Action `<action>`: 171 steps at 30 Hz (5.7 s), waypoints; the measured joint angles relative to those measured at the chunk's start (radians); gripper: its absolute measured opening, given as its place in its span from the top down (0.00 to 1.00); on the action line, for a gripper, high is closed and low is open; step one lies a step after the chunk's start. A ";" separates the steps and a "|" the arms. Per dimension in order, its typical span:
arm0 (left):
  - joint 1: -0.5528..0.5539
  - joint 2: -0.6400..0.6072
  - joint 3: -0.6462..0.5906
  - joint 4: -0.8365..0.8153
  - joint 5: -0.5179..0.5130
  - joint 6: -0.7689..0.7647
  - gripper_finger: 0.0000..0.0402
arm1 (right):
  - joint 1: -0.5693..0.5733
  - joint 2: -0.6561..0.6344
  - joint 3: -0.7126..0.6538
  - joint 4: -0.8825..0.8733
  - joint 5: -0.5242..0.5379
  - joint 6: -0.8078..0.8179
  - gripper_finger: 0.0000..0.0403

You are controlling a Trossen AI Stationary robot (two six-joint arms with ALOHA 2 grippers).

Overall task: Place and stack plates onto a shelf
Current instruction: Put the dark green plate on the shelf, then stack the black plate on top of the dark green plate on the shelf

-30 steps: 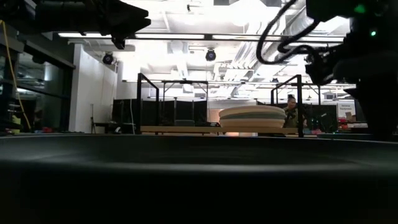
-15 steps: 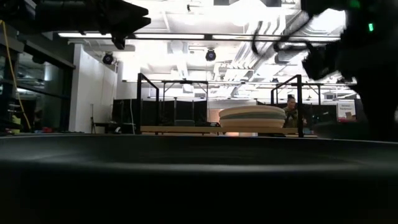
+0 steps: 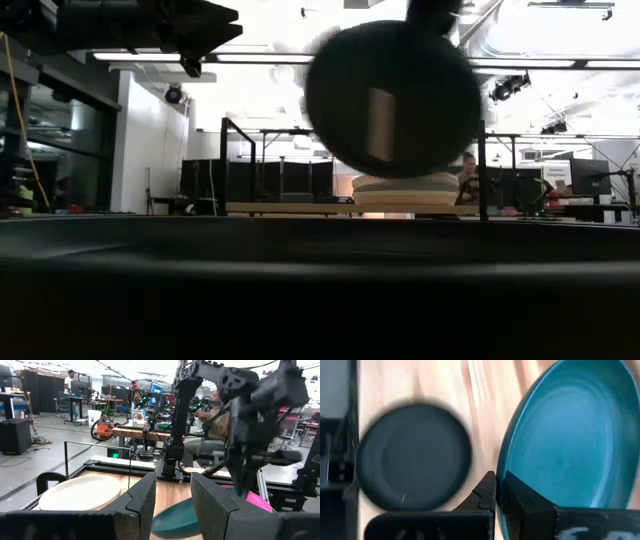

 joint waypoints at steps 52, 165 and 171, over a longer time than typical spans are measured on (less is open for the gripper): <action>0.000 0.000 0.000 -0.009 -0.002 0.002 0.72 | -0.500 0.353 0.184 0.200 0.033 -0.808 0.92; 0.000 0.000 0.000 -0.020 0.000 -0.035 0.72 | -0.838 0.129 0.183 0.001 -0.074 -0.028 1.00; 0.000 0.000 0.000 -0.015 0.000 -0.034 0.72 | -0.840 0.206 0.183 0.034 -0.134 -0.029 1.00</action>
